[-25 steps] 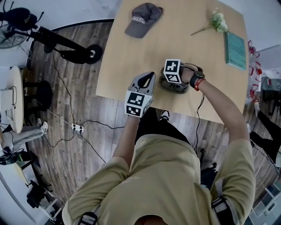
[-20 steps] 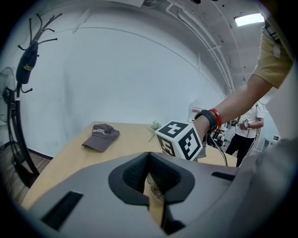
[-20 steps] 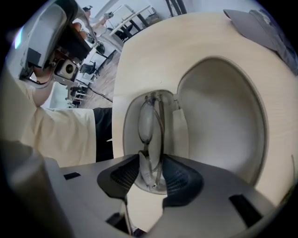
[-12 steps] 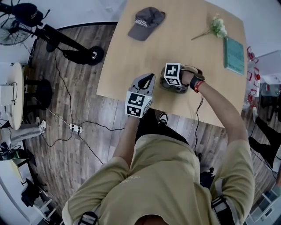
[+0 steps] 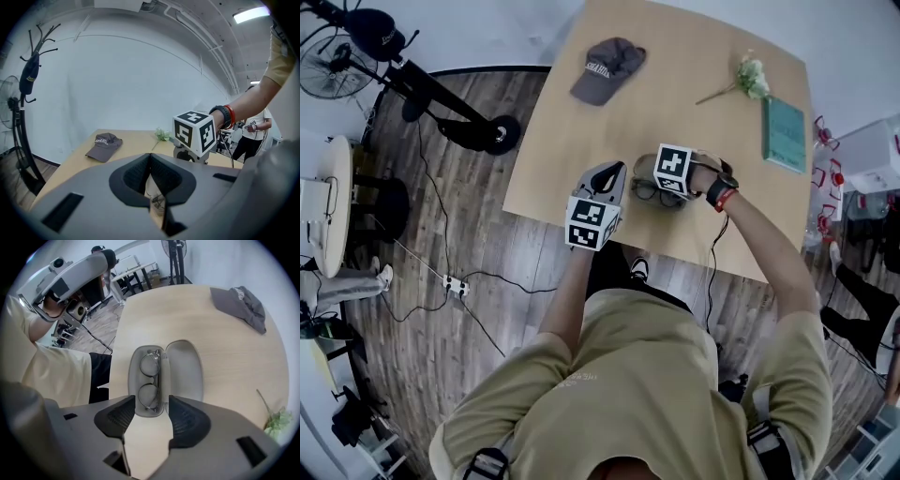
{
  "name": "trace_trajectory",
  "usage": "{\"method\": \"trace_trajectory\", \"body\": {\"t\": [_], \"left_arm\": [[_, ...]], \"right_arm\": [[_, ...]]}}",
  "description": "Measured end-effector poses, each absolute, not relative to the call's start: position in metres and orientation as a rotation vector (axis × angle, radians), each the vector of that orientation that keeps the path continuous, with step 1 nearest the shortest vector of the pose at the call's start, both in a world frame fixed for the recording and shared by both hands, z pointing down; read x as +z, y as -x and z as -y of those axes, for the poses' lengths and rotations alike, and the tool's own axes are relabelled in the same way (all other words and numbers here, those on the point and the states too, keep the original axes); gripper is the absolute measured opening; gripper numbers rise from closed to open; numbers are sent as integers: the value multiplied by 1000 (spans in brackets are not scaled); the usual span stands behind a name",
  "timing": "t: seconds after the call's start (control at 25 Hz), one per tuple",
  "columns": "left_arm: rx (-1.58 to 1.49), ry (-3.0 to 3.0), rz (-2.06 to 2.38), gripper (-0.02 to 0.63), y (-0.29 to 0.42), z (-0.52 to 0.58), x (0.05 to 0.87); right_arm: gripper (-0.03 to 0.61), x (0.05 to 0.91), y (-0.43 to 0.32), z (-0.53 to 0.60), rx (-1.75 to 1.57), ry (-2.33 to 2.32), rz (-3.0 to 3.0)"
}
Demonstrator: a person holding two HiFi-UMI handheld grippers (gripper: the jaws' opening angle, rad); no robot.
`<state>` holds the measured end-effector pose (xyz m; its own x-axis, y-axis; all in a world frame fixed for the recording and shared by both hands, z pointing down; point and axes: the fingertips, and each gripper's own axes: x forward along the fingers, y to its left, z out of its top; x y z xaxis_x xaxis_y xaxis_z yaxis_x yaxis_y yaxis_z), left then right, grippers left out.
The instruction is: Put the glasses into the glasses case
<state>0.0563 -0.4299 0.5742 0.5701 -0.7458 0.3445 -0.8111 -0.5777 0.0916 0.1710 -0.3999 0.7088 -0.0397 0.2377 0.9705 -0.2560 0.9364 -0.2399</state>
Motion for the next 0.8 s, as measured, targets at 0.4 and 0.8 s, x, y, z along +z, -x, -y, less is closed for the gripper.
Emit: {"method": "trace_trajectory", "body": {"t": [0.4, 0.8], "left_arm": [[371, -2615, 1316, 23, -82, 429, 537], [353, -2676, 1318, 23, -108, 439, 505]], "right_arm": [[230, 644, -201, 409, 424, -259, 1752], [193, 578, -223, 425, 451, -548, 2004]]}}
